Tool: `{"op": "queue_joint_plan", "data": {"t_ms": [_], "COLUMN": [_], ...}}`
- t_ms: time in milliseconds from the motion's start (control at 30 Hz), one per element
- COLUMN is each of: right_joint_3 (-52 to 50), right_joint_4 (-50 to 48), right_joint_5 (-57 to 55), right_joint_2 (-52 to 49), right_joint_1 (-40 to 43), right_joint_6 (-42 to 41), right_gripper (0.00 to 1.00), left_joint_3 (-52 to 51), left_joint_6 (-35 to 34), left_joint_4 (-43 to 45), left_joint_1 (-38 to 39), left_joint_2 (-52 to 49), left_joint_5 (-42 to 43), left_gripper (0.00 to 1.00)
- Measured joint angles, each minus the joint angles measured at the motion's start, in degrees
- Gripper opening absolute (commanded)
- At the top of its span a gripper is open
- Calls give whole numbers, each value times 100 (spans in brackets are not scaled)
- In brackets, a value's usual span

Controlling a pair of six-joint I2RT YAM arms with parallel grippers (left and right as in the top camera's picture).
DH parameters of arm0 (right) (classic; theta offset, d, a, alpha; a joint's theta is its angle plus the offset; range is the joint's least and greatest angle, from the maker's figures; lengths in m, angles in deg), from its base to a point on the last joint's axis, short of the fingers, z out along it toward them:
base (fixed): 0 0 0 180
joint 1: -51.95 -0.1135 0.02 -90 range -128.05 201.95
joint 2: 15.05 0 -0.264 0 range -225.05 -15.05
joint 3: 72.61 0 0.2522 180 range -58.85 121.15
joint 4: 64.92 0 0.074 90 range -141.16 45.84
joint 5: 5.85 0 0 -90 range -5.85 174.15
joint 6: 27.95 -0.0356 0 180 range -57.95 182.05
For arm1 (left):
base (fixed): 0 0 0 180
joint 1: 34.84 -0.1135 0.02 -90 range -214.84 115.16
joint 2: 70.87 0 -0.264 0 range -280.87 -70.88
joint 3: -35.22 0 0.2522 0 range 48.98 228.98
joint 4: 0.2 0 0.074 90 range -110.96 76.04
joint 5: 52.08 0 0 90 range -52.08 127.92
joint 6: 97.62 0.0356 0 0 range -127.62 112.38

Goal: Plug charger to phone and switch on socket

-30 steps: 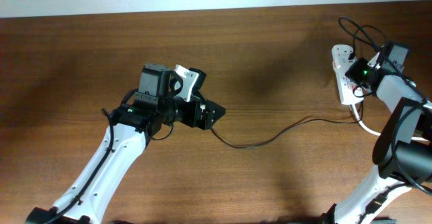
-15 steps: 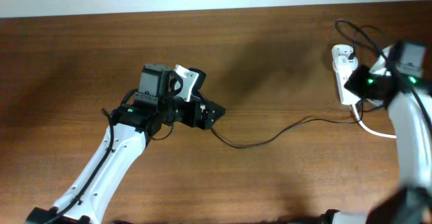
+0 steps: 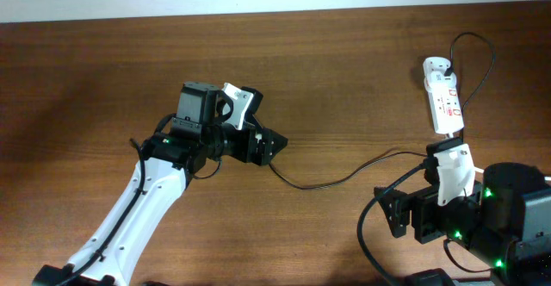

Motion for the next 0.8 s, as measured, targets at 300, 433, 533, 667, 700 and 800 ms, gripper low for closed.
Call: {"op": "queue_joint_plan", "data": {"t_ms": [300, 433, 533, 667, 700, 800], "right_joint_3": [-2, -343, -1567, -3906, -4470, -5685], "right_joint_4": [-2, -380, -1504, -2962, -3161, -4107], "right_joint_5": [-188, -1379, -1665, -1705, -1685, -1574], "right_joint_2": [0, 173, 1182, 2710, 3104, 4127], "right_joint_1": [-4, 50, 131, 136, 136, 136], "right_joint_6": [24, 116, 162, 181, 177, 181], "right_gripper": [99, 99, 99, 99, 99, 99], "left_joint_3": [0, 0, 0, 0, 0, 0], "left_joint_6": [0, 0, 0, 0, 0, 0], "left_joint_4": [0, 0, 13, 9, 2, 0], "left_joint_1": [0, 0, 0, 0, 0, 0], "left_joint_2": [0, 0, 0, 0, 0, -2], "left_joint_5": [0, 0, 0, 0, 0, -2], "left_gripper": [99, 99, 99, 99, 99, 99]}}
